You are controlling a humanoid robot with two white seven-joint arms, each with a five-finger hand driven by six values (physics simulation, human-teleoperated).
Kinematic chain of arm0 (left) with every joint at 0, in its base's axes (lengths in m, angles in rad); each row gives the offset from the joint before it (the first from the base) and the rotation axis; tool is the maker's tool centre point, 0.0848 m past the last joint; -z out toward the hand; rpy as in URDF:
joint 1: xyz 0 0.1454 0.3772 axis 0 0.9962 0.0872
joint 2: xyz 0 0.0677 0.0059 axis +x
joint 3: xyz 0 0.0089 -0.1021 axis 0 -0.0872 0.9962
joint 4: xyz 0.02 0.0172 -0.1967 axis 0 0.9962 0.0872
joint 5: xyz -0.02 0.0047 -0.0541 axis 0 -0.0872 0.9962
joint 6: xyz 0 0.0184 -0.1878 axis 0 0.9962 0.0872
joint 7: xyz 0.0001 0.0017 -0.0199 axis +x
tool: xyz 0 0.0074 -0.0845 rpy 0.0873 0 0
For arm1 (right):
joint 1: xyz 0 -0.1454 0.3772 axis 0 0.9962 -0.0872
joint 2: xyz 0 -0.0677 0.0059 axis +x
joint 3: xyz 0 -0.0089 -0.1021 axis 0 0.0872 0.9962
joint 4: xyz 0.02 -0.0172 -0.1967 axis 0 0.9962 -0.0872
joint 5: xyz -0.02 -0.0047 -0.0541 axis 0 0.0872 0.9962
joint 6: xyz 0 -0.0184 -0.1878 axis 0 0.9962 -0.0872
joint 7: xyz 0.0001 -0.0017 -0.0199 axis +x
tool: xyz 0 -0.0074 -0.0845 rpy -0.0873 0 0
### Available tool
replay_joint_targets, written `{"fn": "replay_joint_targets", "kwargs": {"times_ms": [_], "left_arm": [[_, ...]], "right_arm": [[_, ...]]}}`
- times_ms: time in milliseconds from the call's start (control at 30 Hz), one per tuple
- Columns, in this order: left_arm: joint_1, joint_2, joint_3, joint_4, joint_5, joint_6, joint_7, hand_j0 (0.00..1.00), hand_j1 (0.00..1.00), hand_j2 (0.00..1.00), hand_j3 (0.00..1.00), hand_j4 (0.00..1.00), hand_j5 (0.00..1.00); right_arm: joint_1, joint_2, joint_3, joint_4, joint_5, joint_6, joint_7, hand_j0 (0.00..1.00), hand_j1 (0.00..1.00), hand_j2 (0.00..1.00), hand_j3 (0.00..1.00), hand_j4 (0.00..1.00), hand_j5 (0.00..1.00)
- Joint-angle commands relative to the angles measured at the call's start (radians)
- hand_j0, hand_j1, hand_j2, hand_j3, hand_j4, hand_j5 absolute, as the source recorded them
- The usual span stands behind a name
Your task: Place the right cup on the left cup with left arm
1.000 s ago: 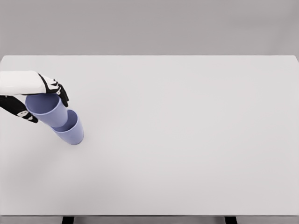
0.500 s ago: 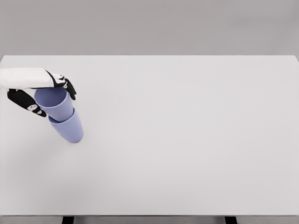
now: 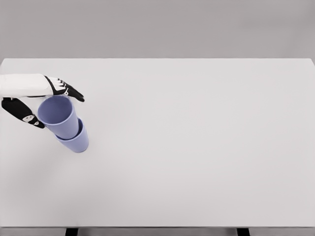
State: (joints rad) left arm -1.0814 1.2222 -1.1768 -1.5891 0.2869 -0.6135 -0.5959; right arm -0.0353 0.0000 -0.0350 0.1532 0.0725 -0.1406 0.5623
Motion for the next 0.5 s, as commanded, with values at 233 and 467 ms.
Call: {"fn": "replay_joint_targets", "kwargs": {"times_ms": [233,467], "left_arm": [[-0.003,0.005,0.012,-0.006,0.020,0.003,0.001,1.00,1.00,1.00,1.00,1.00,1.00],[-0.138,0.031,0.019,-0.158,0.176,0.003,-0.001,1.00,1.00,1.00,1.00,1.00,1.00]], "right_arm": [[0.000,0.000,0.000,0.000,0.001,-0.001,0.001,1.00,1.00,1.00,1.00,1.00,1.00],[0.000,0.000,0.000,0.000,0.001,-0.001,0.001,1.00,1.00,1.00,1.00,1.00,1.00]]}}
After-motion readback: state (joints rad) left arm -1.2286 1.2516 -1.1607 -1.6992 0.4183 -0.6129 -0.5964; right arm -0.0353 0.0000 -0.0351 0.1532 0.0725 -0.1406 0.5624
